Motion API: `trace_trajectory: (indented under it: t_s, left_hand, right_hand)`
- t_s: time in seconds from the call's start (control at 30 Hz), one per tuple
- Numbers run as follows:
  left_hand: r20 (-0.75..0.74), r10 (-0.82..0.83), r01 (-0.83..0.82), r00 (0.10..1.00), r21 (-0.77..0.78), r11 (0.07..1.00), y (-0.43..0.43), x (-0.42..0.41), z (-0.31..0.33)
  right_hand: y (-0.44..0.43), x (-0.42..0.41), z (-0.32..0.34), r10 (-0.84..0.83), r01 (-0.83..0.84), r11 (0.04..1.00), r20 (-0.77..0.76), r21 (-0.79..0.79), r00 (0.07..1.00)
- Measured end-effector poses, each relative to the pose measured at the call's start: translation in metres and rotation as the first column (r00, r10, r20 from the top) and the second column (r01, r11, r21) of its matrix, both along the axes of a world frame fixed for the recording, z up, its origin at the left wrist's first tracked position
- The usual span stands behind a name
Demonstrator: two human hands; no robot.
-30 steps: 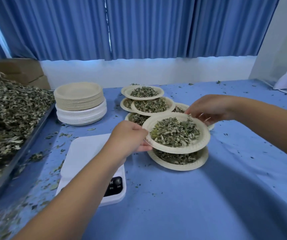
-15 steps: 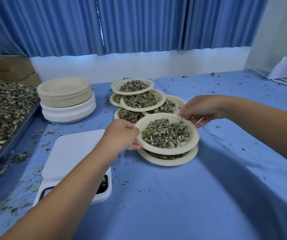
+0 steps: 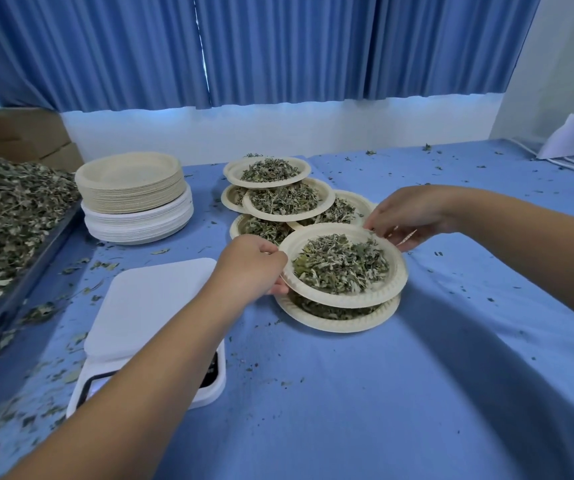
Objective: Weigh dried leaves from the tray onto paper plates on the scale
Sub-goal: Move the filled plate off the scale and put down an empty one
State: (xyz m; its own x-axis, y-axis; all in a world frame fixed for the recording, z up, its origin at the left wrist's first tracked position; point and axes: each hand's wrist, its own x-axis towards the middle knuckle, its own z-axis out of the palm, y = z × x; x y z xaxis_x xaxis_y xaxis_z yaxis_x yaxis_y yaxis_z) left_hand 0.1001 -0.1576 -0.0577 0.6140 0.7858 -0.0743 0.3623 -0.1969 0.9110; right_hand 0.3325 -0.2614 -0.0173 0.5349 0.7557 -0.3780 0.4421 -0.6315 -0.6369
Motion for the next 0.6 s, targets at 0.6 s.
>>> trace_trajectory:
  t_s: [0.6]
  left_hand:
    - [-0.003,0.062,-0.056,0.998,0.355,0.933,0.009,-0.005,0.004]
  right_hand:
    - [0.043,-0.054,0.011,-0.104,-0.07,0.947,0.506,0.314,0.856]
